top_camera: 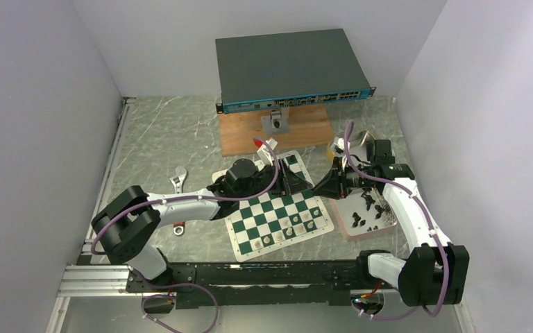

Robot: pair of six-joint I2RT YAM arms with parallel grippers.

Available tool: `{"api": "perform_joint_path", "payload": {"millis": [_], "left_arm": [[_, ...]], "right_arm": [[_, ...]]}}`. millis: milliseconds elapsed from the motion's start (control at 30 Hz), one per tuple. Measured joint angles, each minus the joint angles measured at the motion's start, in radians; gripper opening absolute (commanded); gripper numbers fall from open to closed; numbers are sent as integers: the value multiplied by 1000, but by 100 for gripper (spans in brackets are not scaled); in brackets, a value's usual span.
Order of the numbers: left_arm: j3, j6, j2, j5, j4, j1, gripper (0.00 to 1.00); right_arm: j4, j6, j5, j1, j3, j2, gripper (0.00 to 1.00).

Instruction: Set up the chess pieces on the board

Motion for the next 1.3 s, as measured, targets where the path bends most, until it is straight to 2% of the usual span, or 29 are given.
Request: {"api": "perform_joint_path", "payload": {"millis": [200,333,467,800,867,900,967,1133,1233,1267,1300], "left_arm": [[12,-7,17,1,11,-8,50],[28,-6,27,-2,8,-13,37],[34,-2,31,-12,-16,-14,30],[71,27,31,-51,-106,-29,32],[80,36,31,-60,-128,-32,27],[82,43,31,-68,-135,-34,21],[85,55,30,-80,-155,-37,15],[91,77,20,-105,-179,-43,9],[93,95,12,-121,-192,-48,1],[94,100,10,-125,-193,-50,0],[94,108,8,-129,-195,-52,0]], "right_arm": [[4,10,-2,0,0,2,0],[8,19,-6,0,0,2,0],[9,26,-8,0,0,2,0],[13,29,-8,0,0,2,0],[13,29,-8,0,0,2,0],[13,29,-8,0,0,2,0],[13,28,-6,0,0,3,0],[17,28,-7,0,-2,5,0],[18,27,-9,1,-2,5,0],[18,26,-10,1,-2,5,2],[19,25,-11,1,-2,5,9]]}}
